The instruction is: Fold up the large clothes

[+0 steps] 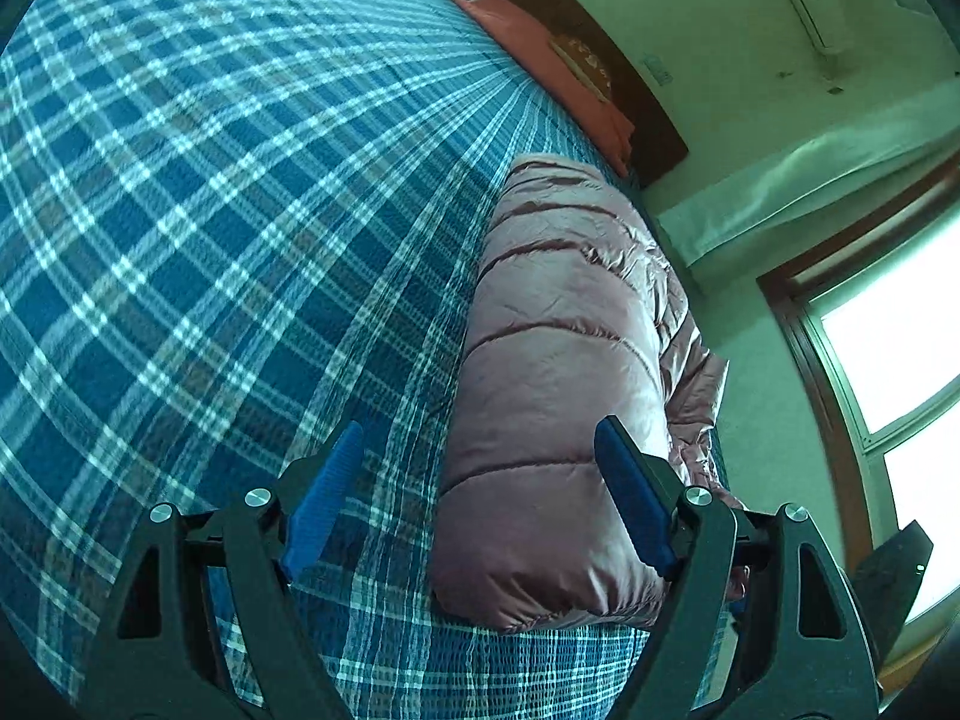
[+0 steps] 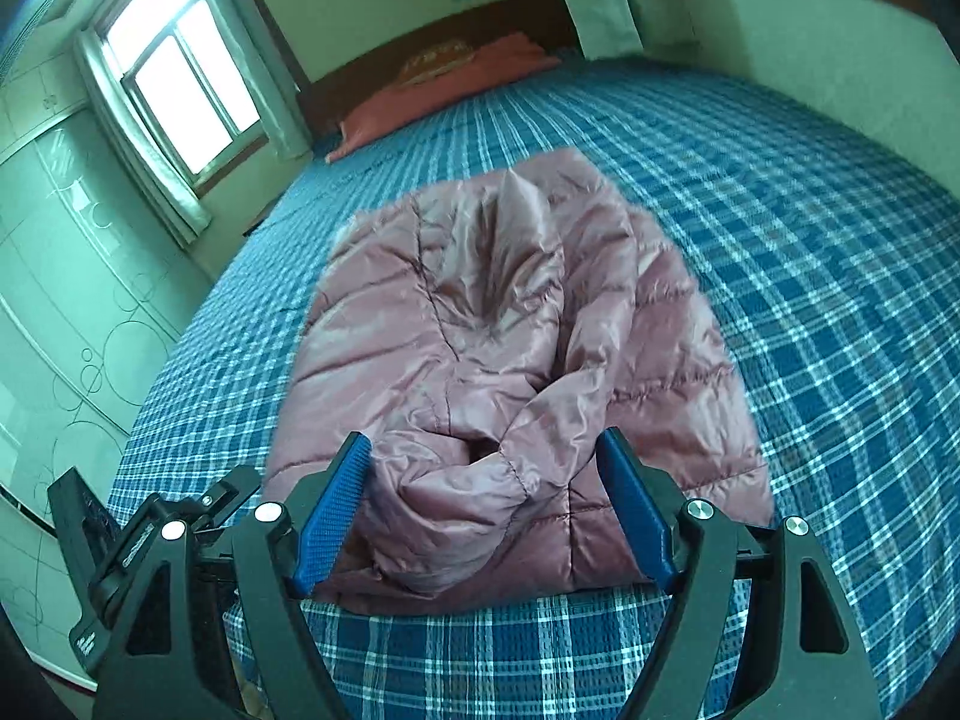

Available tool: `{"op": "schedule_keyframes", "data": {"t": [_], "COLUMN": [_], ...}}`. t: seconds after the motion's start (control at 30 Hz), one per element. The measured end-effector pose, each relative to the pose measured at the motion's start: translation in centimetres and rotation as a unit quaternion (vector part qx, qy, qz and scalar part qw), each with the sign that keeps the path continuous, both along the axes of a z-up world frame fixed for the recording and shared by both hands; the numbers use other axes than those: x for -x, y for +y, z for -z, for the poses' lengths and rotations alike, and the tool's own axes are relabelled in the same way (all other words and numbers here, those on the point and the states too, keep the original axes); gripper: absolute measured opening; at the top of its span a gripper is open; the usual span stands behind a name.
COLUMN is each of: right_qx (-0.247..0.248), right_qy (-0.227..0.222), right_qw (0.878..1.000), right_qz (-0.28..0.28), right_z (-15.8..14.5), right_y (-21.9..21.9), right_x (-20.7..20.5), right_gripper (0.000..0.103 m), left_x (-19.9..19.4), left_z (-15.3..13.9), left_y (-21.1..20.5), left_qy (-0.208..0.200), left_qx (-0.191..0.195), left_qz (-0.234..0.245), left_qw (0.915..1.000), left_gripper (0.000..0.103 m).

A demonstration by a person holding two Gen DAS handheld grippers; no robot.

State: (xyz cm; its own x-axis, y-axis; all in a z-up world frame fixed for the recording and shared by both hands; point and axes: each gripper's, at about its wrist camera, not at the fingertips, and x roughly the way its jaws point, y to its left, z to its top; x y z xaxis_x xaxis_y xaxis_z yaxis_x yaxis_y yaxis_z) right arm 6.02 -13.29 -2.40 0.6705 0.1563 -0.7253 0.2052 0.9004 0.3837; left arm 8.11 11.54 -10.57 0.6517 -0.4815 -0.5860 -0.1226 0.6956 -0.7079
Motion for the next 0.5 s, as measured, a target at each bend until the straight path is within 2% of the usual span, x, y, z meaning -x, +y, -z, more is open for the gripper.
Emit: {"op": "schedule_keyframes", "data": {"t": [0.13,0.2,0.23,0.37,0.5], "right_qx": [-0.022,-0.027,-0.028,-0.035,-0.037], "right_qy": [0.004,0.003,0.005,0.008,0.005], "right_qw": [1.000,1.000,1.000,0.999,0.999], "right_qz": [0.008,0.007,0.006,0.006,0.004], "right_z": [0.6,0.8,0.9,1.4,1.6], "right_y": [-0.9,-1.0,-1.0,-1.2,-1.4], "right_x": [-0.1,-0.1,-0.2,-0.2,-0.2], "right_gripper": [0.076,0.068,0.056,0.050,0.036], "left_x": [0.1,0.1,0.1,0.0,0.1], "left_z": [0.3,0.4,0.4,0.4,0.4], "left_y": [-0.3,-0.4,-0.5,-0.8,-0.9], "left_qy": [-0.003,-0.002,-0.002,-0.001,-0.001], "left_qx": [0.000,0.004,0.005,0.007,0.006], "left_qz": [0.001,0.003,0.003,0.005,0.004], "left_qw": [1.0000,1.0000,1.0000,1.0000,1.0000], "left_gripper": [0.083,0.083,0.083,0.083,0.083]}}
